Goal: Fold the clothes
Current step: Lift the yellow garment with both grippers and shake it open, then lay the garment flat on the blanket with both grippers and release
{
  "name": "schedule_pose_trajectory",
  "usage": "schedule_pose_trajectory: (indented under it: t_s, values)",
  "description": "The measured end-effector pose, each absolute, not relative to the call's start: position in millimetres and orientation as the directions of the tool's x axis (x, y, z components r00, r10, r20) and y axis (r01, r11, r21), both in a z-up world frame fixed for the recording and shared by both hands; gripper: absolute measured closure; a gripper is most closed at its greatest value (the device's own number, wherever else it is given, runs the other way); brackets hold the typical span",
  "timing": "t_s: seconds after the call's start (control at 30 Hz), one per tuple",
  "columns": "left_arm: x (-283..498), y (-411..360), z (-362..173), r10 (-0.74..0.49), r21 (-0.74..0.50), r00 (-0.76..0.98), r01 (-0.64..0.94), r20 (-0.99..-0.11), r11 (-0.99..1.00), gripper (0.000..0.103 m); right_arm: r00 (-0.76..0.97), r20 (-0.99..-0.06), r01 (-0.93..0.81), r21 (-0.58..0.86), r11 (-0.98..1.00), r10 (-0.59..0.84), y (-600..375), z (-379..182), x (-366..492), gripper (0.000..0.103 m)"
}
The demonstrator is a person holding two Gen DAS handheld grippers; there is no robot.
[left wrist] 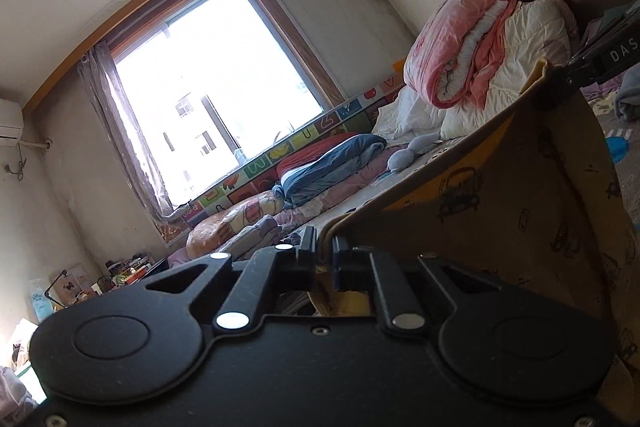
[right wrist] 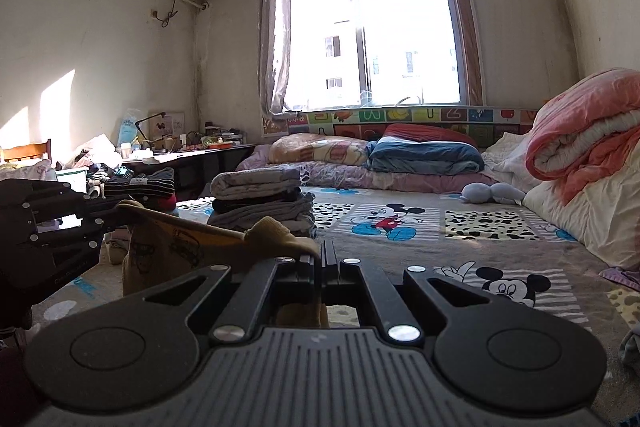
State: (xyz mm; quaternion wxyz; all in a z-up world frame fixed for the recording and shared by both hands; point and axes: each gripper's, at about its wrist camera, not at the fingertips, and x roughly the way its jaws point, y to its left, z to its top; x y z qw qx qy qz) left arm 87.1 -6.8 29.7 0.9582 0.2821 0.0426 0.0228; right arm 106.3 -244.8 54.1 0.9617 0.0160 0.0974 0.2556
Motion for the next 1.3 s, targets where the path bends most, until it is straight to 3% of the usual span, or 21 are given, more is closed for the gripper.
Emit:
schedule_pose_trajectory:
  t_s: [0.7,1.03,1.1,1.17,1.23,1.3]
  values:
    - [263.5,27.6,-46.1,0.077,0.536,0.937,0.127,-0.342,0.835,0.096,0.728,-0.492,-0.439,0.2,0.876,0.478,-210.8,-29.9,318.3,0.098]
    - [327.3,49.3,-75.4,0.005,0.357,0.827,0.238,-0.562,0.903,0.094,0.591,-0.632,-0.402,0.308,0.862,0.501,-203.1,-68.5,389.3,0.098]
    - [338.3,56.3,-78.9,-0.03,0.283,0.779,0.263,-0.626,0.922,0.091,0.563,-0.648,-0.386,0.342,0.857,0.513,-205.0,-76.2,401.2,0.095]
    - [348.0,67.4,-78.6,-0.056,0.201,0.751,0.247,-0.658,0.948,0.083,0.548,-0.642,-0.35,0.406,0.844,0.536,-213.4,-82.7,410.6,0.086]
    - [357.5,81.9,-76.5,-0.068,0.112,0.73,0.195,-0.68,0.974,0.053,0.534,-0.633,-0.311,0.469,0.826,0.56,-222.1,-89.2,419.9,0.076]
    - [368.2,102.3,-76.0,-0.112,-0.021,0.705,0.136,-0.7,0.99,0.048,0.54,-0.618,-0.273,0.514,0.813,0.572,-230.5,-92.0,424.6,0.07]
